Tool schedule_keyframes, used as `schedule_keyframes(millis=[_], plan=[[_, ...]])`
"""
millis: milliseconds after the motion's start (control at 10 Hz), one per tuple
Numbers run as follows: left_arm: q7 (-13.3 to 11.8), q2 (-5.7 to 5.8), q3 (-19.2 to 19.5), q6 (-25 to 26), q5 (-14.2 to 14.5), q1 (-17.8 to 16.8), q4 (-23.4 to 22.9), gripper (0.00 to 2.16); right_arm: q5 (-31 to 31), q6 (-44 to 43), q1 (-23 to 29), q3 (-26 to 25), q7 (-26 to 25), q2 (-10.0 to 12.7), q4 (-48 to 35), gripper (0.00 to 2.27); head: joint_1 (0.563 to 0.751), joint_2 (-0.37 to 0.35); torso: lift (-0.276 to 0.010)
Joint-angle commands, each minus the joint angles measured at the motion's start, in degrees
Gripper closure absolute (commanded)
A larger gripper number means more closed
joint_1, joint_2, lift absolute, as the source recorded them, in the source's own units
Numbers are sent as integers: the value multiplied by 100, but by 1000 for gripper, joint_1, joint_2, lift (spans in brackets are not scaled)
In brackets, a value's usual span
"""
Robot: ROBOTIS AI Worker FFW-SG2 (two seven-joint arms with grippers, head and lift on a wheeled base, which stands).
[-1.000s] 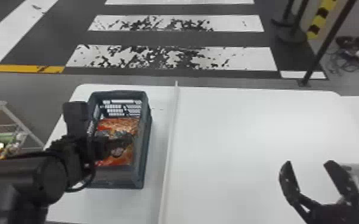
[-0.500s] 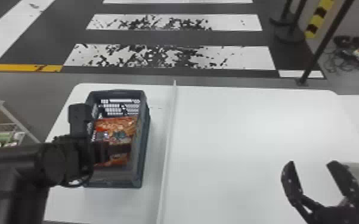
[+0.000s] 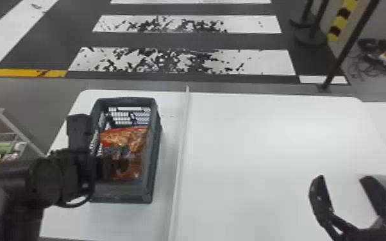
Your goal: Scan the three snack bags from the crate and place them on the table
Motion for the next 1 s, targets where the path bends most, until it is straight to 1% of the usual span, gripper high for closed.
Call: schedule_keyframes(millis=[0, 100, 300, 400, 500, 700, 800, 900], plan=[[36, -15, 54, -213, -15, 207, -238, 2135, -17, -177, 32, -9, 1, 1, 0, 97, 695, 51, -37], [71, -24, 72, -371, -7, 313, -343, 2135, -26, -300, 67, -44, -8, 1, 0, 97, 695, 54, -37], [212, -33, 80, -951, -7, 629, -651, 2135, -87, -581, 173, -114, 1, 1, 9, 97, 695, 54, -37], [264, -33, 72, -1144, 2, 778, -827, 2135, -105, -739, 226, -141, 1, 1, 9, 97, 695, 51, -37], [291, -42, 54, -1390, 2, 919, -985, 2138, -158, -880, 270, -176, 9, 1, 17, 97, 695, 48, -37], [317, -77, -8, -2041, 2, 1218, -1222, 2135, -193, -1196, 322, -229, 9, 1, 79, 97, 695, 29, -37], [352, -77, -43, -2199, 2, 1297, -1345, 2135, -228, -1372, 349, -264, 9, 1, 97, 97, 695, 22, -37], [458, -77, -69, -2269, -7, 1332, -1477, 2135, -316, -1601, 366, -290, 9, 1, 140, 97, 695, 9, -37]])
